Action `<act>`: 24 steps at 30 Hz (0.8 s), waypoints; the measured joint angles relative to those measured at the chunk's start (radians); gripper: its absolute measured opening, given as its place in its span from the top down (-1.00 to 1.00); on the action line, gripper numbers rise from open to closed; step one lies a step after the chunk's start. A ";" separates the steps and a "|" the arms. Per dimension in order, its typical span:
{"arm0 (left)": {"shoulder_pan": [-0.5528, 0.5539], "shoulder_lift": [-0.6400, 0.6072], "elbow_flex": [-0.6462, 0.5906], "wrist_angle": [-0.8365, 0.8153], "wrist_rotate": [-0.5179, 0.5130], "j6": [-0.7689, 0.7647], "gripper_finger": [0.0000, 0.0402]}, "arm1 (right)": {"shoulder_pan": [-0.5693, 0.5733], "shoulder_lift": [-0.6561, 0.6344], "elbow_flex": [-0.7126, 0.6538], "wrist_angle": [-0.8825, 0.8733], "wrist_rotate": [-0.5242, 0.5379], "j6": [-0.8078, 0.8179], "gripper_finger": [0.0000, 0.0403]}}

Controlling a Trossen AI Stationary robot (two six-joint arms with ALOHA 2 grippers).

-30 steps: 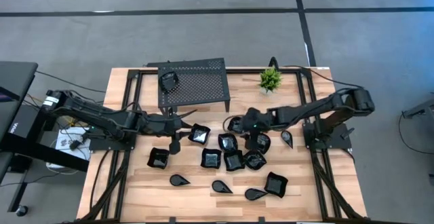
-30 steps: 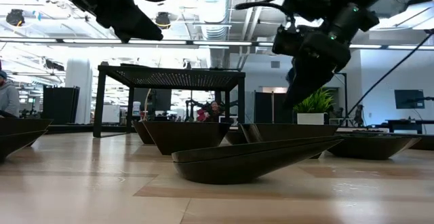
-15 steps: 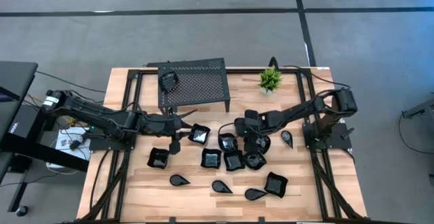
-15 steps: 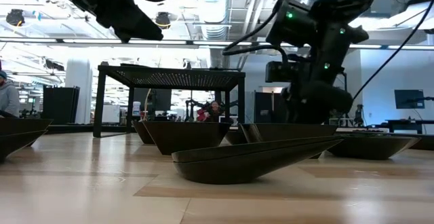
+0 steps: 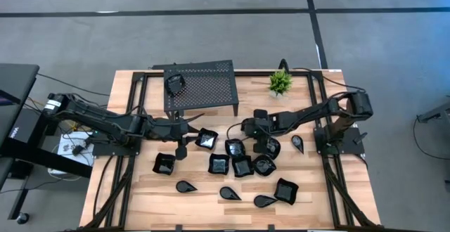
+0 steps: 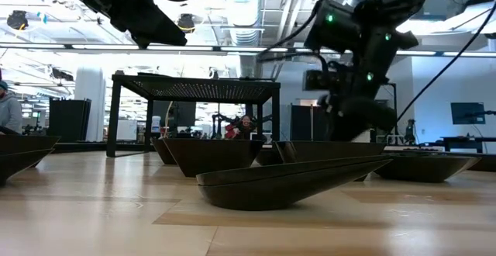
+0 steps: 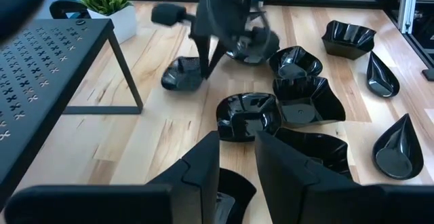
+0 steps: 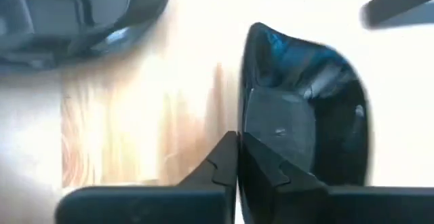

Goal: Pick & Place Mini shaped plates
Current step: Stack the black leaf shaped plate on top of the black leaf shaped plate on the shelf

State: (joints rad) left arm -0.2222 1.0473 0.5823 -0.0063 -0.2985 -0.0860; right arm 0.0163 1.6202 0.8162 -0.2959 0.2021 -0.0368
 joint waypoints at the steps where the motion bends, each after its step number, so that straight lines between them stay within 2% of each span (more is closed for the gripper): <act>1: 0.000 0.000 0.000 0.000 0.000 0.000 0.52 | 0.005 -0.020 0.009 0.001 -0.006 0.000 0.94; 8: 0.000 0.000 0.000 0.007 0.000 -0.001 0.52 | 0.048 -0.133 0.103 0.024 -0.018 -0.027 0.98; 12: -0.002 0.000 0.000 0.016 0.000 0.011 0.52 | 0.069 -0.143 0.147 0.073 -0.022 -0.052 0.96; 17: -0.002 0.008 0.000 0.024 0.041 0.108 0.51 | 0.085 -0.055 0.157 0.172 -0.136 -0.091 0.98; 24: -0.007 0.086 -0.001 0.053 0.151 0.135 0.38 | 0.133 0.074 0.157 0.474 -0.277 -0.345 0.99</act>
State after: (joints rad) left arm -0.2290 1.1335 0.5816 0.0468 -0.1473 0.0490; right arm 0.1493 1.6939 0.9733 0.1784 -0.0750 -0.3822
